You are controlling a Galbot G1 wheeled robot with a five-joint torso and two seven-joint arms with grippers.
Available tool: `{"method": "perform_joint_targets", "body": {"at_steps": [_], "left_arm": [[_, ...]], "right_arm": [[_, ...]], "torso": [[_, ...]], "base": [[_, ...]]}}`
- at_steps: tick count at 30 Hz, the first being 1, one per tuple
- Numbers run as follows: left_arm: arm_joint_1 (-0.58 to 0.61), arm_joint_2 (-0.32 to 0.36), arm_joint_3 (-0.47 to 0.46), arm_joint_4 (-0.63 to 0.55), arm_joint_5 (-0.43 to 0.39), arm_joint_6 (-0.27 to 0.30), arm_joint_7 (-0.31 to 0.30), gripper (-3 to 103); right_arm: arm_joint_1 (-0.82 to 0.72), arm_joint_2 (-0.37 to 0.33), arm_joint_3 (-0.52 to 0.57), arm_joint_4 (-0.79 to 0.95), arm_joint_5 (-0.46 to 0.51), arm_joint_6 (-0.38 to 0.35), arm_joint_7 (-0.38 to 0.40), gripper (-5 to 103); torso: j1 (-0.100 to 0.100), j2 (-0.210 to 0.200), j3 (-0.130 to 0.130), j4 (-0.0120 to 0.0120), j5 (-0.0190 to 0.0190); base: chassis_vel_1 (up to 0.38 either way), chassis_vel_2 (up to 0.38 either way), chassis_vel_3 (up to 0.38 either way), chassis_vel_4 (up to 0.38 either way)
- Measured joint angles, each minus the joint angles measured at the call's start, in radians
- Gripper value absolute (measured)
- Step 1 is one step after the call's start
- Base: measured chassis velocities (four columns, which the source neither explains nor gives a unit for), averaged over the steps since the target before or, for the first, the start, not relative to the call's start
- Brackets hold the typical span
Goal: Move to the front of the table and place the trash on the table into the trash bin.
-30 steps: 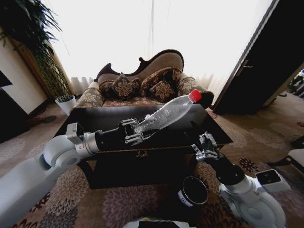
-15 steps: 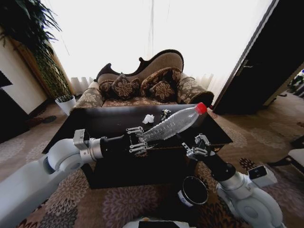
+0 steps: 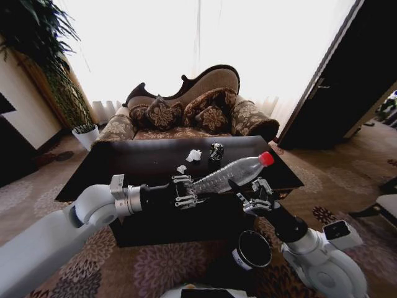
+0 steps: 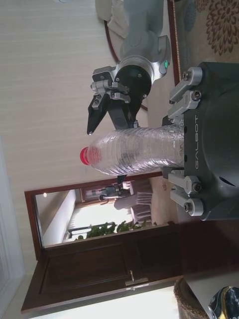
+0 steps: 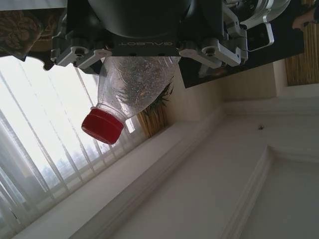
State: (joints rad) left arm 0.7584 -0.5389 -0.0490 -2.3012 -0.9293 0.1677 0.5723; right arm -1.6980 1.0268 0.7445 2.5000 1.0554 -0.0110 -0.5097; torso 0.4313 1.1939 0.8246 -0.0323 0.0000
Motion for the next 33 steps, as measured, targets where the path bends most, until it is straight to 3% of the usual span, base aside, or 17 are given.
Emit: {"method": "perform_joint_targets", "body": {"at_steps": [4,6,12,14,18,26,29,33], "left_arm": [[-0.019,-0.004,0.022,0.009,0.004,0.0,0.002,35],[-0.024,-0.006,0.026,0.01,0.004,-0.001,0.002,35],[-0.035,-0.01,0.034,0.015,0.004,-0.001,0.002,35],[-0.035,-0.01,0.034,0.015,0.004,-0.001,0.002,34],[-0.035,-0.012,0.031,0.017,0.004,-0.001,0.002,30],[-0.015,-0.004,0.007,-0.003,0.024,0.026,-0.021,29],[-0.003,0.0,-0.002,-0.013,0.024,0.034,-0.019,45],[0.014,0.001,-0.016,-0.02,0.023,0.037,-0.017,56]], "right_arm": [[-0.006,0.004,-0.003,0.0,-0.016,0.003,-0.01,102],[-0.008,0.005,-0.005,0.0,-0.02,0.007,-0.012,98],[-0.009,0.007,-0.008,0.0,-0.024,0.013,-0.022,72],[-0.009,0.008,-0.01,0.0,-0.025,0.013,-0.022,72],[-0.009,0.012,-0.014,0.0,-0.028,0.014,-0.027,52],[-0.013,0.015,-0.018,0.0,-0.032,0.013,-0.036,37],[-0.016,0.017,-0.018,0.001,-0.034,0.013,-0.04,31],[-0.019,0.018,-0.017,0.001,-0.037,0.013,-0.043,26]], "torso": [[0.0,0.0,0.0,0.0,0.0],[0.0,0.0,0.0,0.0,0.0],[0.0,0.0,0.0,0.0,0.0],[0.0,0.0,0.0,0.0,0.0],[0.0,0.0,0.0,0.0,-0.0001],[0.0,0.0,0.0,0.0,0.0],[0.0,0.0,0.0,0.0,-0.0001],[0.0,0.0,0.0,0.0,0.0]], "base": [[0.0,0.0,0.0,0.0],[0.0,0.0,0.0,0.0],[0.0,0.0,0.0,0.0],[0.0,0.0,0.0,0.0],[0.0,0.0,0.0,0.0],[0.0,0.0,0.0,0.0],[0.0,0.0,0.0,0.0],[0.0,0.0,0.0,0.0]]}}
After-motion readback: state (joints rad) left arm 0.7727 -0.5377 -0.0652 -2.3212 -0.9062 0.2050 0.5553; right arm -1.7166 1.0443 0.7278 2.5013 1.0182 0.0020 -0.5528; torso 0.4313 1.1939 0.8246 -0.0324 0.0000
